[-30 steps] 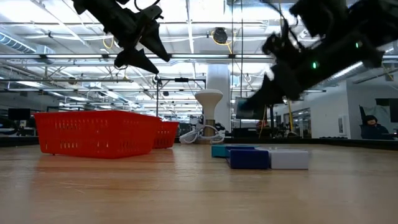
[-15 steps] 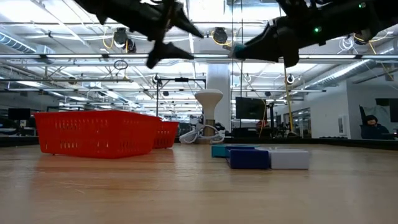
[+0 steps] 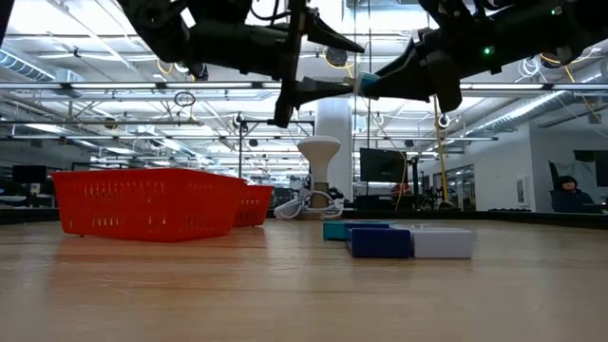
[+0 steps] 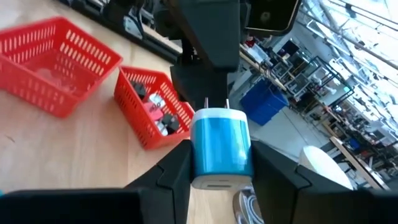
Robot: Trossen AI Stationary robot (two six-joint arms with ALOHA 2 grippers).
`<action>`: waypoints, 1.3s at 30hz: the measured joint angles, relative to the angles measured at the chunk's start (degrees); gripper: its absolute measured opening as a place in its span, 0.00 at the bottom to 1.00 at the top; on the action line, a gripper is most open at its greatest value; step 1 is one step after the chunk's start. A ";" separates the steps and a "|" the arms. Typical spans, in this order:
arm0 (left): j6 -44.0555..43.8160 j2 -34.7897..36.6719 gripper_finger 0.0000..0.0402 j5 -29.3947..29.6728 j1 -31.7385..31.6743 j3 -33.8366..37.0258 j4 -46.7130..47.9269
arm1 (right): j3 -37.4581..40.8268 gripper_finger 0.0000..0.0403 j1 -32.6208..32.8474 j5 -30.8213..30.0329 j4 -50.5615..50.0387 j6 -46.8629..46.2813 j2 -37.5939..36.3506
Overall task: Pick & Place Office items
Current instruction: Put the blue charger adapter into the top red basket
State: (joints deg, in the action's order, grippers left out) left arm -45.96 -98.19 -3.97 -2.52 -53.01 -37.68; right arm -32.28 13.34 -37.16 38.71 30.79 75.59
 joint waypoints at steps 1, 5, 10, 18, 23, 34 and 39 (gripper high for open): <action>-0.44 -0.29 0.60 0.35 0.00 0.00 -0.13 | 0.01 0.30 0.00 -0.01 -0.36 -0.03 0.00; -1.17 -0.68 0.58 1.27 0.04 0.00 -0.32 | 0.01 0.30 0.00 0.21 -0.48 -0.99 0.04; -0.89 -0.72 0.55 1.55 0.01 0.00 -0.39 | 0.01 0.30 0.26 0.33 -0.27 -1.14 0.02; 0.64 -0.86 0.50 -1.87 -0.77 -0.02 -0.14 | -0.31 0.30 3.67 -7.02 1.24 1.75 -0.09; 0.52 -0.96 0.48 -1.88 -0.74 0.00 -0.06 | -0.34 0.30 3.63 -7.69 3.75 3.11 -0.13; -1.32 -0.85 0.51 -0.92 -0.66 0.04 -5.02 | -0.33 0.30 0.61 3.13 3.15 -3.94 1.04; -0.78 -0.85 0.56 -0.50 -0.39 0.04 -4.27 | -0.31 0.30 0.42 4.17 4.47 -3.21 2.66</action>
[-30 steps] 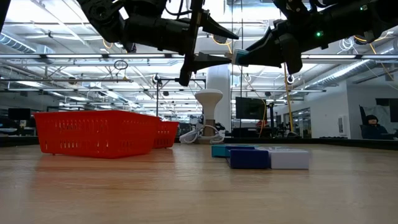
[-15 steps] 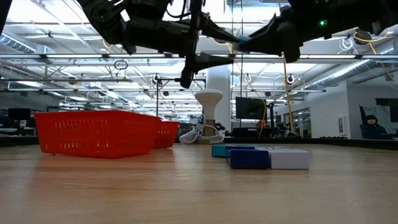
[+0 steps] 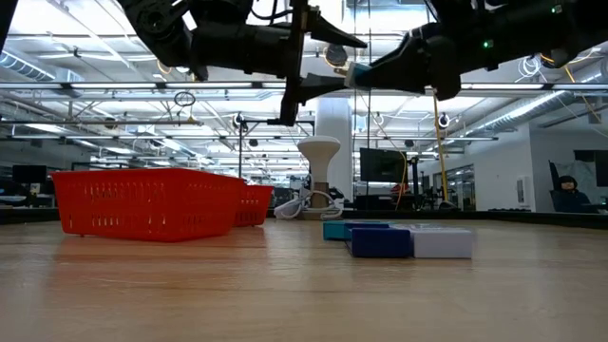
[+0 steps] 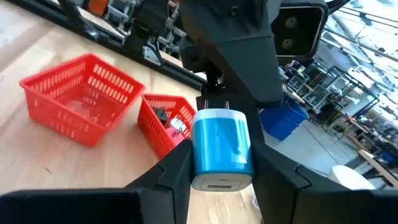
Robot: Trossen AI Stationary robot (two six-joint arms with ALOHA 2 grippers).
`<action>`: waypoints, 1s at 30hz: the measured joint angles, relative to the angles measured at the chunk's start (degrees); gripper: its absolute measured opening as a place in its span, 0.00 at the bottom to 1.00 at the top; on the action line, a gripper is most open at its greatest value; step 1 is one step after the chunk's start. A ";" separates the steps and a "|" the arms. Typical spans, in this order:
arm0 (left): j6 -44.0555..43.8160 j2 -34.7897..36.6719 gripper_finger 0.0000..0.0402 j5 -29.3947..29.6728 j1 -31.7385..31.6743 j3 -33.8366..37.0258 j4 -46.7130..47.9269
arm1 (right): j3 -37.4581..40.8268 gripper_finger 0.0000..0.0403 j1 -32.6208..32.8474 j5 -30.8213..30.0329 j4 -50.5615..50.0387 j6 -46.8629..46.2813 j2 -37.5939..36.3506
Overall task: Pick & Place Office items
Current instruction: Put the blue charger adapter into the top red basket
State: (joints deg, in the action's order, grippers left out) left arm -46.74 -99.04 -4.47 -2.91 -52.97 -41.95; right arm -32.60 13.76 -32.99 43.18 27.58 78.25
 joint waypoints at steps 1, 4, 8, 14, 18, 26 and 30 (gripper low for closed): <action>0.09 0.00 0.57 -0.02 0.01 0.00 0.35 | 0.08 0.30 0.00 -0.61 0.68 0.38 0.28; 0.11 0.00 0.59 -0.08 -0.01 0.00 1.40 | 0.08 0.30 -0.11 -1.69 2.56 1.54 0.38; 0.52 0.00 0.58 -0.40 0.05 -0.01 1.72 | 0.08 0.30 -0.07 -1.69 3.31 1.90 0.40; 0.46 0.02 0.54 -0.17 -0.01 -0.02 1.76 | 0.08 0.30 -0.07 -1.70 3.38 2.01 0.38; -0.02 0.02 0.49 -0.20 0.04 -0.02 1.81 | 0.08 0.30 -0.07 -1.69 3.30 2.03 0.38; -0.72 0.02 0.34 -0.06 -0.38 -0.02 1.89 | 0.08 0.30 -0.09 -1.86 2.86 2.25 0.38; 1.35 0.10 0.34 -2.82 -1.28 -0.01 1.82 | 0.08 0.32 -0.07 -1.81 2.80 1.14 0.38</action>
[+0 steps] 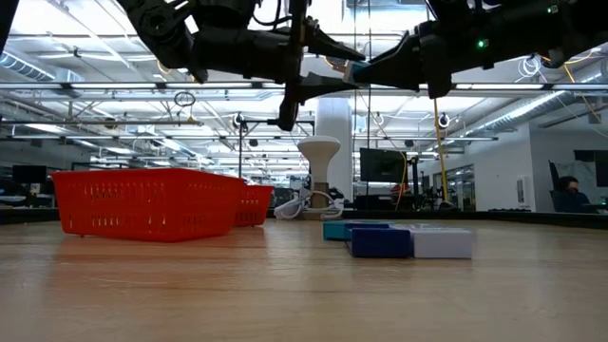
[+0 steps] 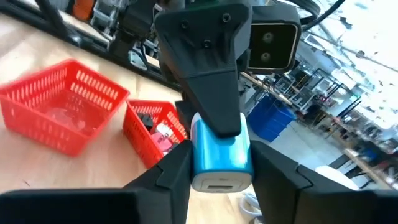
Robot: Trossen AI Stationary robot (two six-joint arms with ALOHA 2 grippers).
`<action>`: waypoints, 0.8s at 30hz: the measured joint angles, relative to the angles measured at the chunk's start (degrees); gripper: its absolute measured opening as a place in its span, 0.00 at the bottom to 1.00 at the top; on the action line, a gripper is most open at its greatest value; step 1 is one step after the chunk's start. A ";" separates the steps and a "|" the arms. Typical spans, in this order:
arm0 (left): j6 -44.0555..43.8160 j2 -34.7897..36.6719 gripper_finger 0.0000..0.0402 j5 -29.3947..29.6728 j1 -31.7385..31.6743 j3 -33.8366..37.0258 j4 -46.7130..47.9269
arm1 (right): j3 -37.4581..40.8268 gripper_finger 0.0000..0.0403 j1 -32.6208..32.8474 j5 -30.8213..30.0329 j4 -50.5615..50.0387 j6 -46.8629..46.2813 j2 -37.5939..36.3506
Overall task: Pick & Place Office items
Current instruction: Put the blue charger adapter into the top red basket
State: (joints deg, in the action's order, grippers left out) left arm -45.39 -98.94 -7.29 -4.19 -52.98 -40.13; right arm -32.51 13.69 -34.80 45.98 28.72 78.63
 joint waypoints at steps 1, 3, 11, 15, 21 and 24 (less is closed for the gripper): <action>0.75 0.48 0.34 -2.07 -0.72 -0.01 0.18 | 0.00 0.35 0.00 0.26 0.13 -1.12 0.00; 2.15 1.94 0.34 -6.26 -2.28 0.05 0.47 | 0.00 0.44 0.00 0.28 0.50 -4.94 -0.12; 12.25 14.84 0.34 -4.19 -5.59 -0.12 20.26 | 0.01 0.68 0.02 1.38 -3.51 -16.41 -3.37; 16.51 23.06 0.34 7.89 -5.10 -0.10 39.01 | 0.09 0.68 0.02 2.09 -9.86 -20.46 -7.72; 11.34 31.32 0.34 26.83 -3.28 -0.08 67.92 | 0.09 0.65 0.28 2.11 -17.09 -25.23 -15.03; 5.02 32.76 0.34 31.72 -2.79 -0.06 79.38 | 0.07 0.64 0.64 2.04 -16.68 -25.20 -18.05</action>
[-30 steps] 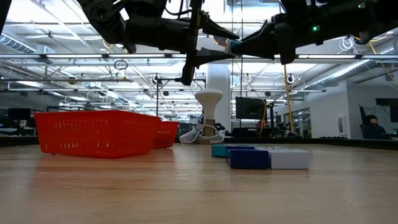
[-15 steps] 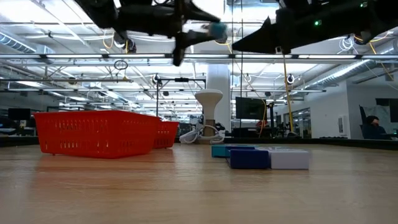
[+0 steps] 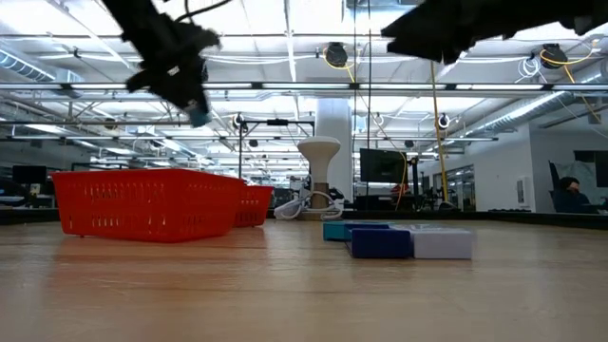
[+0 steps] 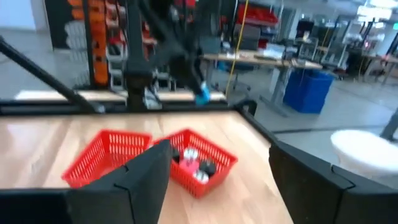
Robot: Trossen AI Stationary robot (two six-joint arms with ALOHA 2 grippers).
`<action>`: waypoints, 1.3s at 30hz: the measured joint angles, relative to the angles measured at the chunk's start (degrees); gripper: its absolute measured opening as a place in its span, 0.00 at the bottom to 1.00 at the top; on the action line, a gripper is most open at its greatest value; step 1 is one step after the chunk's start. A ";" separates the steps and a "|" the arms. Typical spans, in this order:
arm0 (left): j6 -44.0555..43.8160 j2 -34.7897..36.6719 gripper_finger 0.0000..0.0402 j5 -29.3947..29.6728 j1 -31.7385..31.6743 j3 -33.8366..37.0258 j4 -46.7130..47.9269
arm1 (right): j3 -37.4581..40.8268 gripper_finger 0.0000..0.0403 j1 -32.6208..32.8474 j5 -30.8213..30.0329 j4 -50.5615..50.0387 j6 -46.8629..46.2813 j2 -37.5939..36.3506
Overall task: Pick & Place Office items
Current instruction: Put the blue charger adapter into the top red basket
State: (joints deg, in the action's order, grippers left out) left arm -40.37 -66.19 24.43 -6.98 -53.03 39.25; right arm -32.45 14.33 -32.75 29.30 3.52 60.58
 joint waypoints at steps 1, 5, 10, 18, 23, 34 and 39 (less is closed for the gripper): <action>-2.11 0.12 0.34 1.15 0.08 0.04 3.06 | 0.00 0.64 0.02 -0.02 0.43 0.79 -0.94; -7.16 -0.60 0.34 2.13 1.22 0.04 9.48 | -0.02 0.63 0.02 -0.12 1.98 2.52 -4.13; -9.16 -3.37 0.34 2.14 2.84 0.04 10.15 | 0.37 0.63 0.02 -0.12 -1.40 0.31 -5.45; -11.52 -9.92 0.34 0.96 3.39 0.04 10.18 | 1.99 0.63 -0.03 -0.13 -0.63 0.21 -5.42; -12.19 -13.72 0.34 0.30 3.17 0.04 10.13 | 1.99 0.63 -0.03 -0.13 -0.59 0.23 -5.42; -10.47 -19.96 0.34 -2.67 2.88 0.04 3.97 | 2.01 0.63 -0.03 -0.15 -0.43 0.32 -5.42; -9.92 -21.89 0.34 -3.98 2.88 0.04 2.26 | 2.03 0.63 -0.03 -0.15 -0.46 0.32 -5.42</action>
State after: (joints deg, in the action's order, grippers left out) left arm -50.29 -88.08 20.45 -4.10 -52.99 41.52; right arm -30.41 14.31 -32.91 28.84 3.84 55.16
